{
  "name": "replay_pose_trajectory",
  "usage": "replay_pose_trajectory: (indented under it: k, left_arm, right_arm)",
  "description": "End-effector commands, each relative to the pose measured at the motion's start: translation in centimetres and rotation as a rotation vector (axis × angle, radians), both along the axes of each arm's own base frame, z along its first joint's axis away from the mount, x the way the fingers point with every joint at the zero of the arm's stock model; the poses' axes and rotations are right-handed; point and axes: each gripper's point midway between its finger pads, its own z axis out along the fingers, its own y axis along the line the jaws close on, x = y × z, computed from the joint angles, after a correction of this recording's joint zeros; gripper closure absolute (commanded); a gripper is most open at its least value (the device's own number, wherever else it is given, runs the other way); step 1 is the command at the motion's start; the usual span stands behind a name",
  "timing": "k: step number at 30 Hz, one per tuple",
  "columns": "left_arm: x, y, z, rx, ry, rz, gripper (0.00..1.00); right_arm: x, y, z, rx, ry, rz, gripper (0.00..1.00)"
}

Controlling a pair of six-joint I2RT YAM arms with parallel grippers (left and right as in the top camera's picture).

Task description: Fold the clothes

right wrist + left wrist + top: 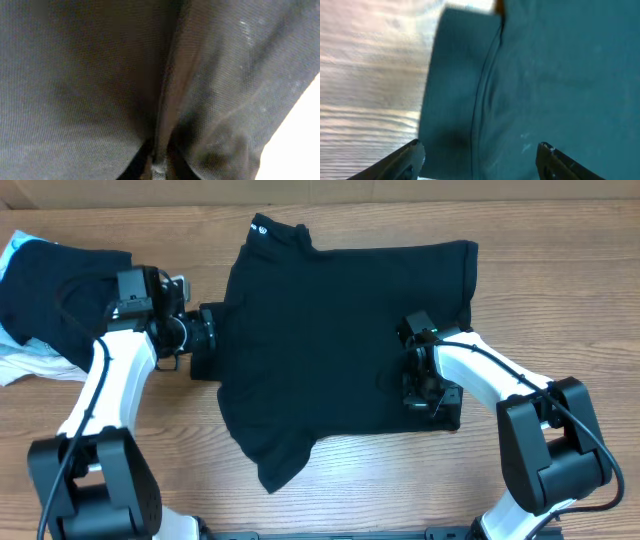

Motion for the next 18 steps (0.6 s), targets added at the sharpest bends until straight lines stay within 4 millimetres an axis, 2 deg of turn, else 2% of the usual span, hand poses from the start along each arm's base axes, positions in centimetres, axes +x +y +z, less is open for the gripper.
replay_pose_trajectory:
  k: [1,7,10,11,14,18]
  left_arm:
    - [-1.3,-1.9,-2.9,-0.069,0.082,-0.055,0.32]
    - [-1.6,-3.8,-5.8,-0.098,0.143,-0.115,0.47]
    - [-1.8,-4.2,-6.9,-0.096,0.168,-0.126,0.49]
    - [-1.8,-4.2,-7.1,-0.092,0.174,-0.125,0.48]
    - [-1.8,-4.0,-7.2,-0.083,0.176,-0.121,0.35]
    - [-1.9,-4.0,-7.2,-0.083,0.177,-0.121,0.29]
  right_arm:
    - [0.4,-0.5,0.5,-0.015,-0.016,-0.018,0.96]
    - [2.6,-3.0,3.1,-0.115,-0.083,-0.177,0.96]
    - [4.0,-4.6,4.8,-0.124,-0.116,-0.266,0.96]
    - [4.6,-5.9,5.7,-0.139,-0.131,-0.333,0.96]
    - [5.1,-8.5,6.5,-0.147,-0.138,-0.424,0.96]
    - [3.7,-12.4,6.6,-0.158,-0.088,-0.559,0.96]
